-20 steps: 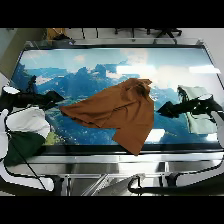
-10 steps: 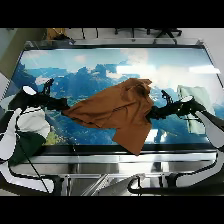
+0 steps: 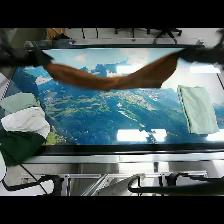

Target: Fold the shirts.

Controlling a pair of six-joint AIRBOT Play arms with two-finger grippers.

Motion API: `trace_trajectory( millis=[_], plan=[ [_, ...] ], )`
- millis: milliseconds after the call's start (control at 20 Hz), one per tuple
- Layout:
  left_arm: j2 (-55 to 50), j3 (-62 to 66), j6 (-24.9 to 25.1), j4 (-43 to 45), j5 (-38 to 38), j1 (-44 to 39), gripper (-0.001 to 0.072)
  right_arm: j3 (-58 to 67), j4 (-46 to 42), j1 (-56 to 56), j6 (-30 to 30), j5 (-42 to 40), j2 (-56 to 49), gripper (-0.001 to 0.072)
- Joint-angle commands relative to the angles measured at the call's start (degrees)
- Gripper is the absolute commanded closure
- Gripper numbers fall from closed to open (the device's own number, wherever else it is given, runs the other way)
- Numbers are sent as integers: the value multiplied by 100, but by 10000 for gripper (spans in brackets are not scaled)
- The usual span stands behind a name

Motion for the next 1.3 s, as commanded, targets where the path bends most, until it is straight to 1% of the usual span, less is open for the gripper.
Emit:
trace_trajectory(
  millis=[0,100,250,350,400,450,550,700,800,850,900,950,1050,1150,1200,1250],
  plan=[
    [887,1399,-492,-258,131,201,696,1832,57,-584,254,-168,516,699],
    [1663,1047,-509,-251,345,560,695,1823,7,-905,243,-372,951,699],
    [2726,-114,-483,17,699,1329,695,1812,-129,-1075,17,-374,1191,699],
    [2957,-817,-483,-111,658,1770,695,1539,-160,-1067,72,-358,1119,699],
    [2949,-1202,-479,-210,592,1843,695,1217,-20,-1045,61,-308,1036,699],
    [2848,-1569,-481,-262,518,1781,695,822,264,-1043,2,-227,929,699],
    [2396,-2221,-450,-315,417,1333,693,-79,933,-894,-378,22,575,698],
    [1272,-3064,-262,-229,348,382,692,-1215,774,-11,-778,136,-275,698],
    [337,-3567,-240,319,525,-203,689,-1812,402,570,-925,42,-1003,698],
    [-177,-3759,-238,623,695,-413,651,-2000,142,767,-929,-85,-1397,698],
    [-662,-3886,-243,785,822,-518,307,-2109,-72,920,-905,-232,-1847,698],
    [-1213,-3893,-284,787,866,-540,15,-2122,-197,999,-791,-358,-2293,698],
    [-2214,-3486,-315,739,560,-426,18,-2118,-87,979,-737,-382,-2889,697],
    [-2924,-2839,-313,476,-63,-173,19,-2118,-50,903,-739,-380,-3097,690],
    [-3145,-2487,-310,273,-389,-26,19,-2096,-42,844,-737,-374,-3084,554],
    [-3257,-2179,-308,105,-647,114,19,-2031,-44,756,-728,-341,-3045,367]
  ],
)
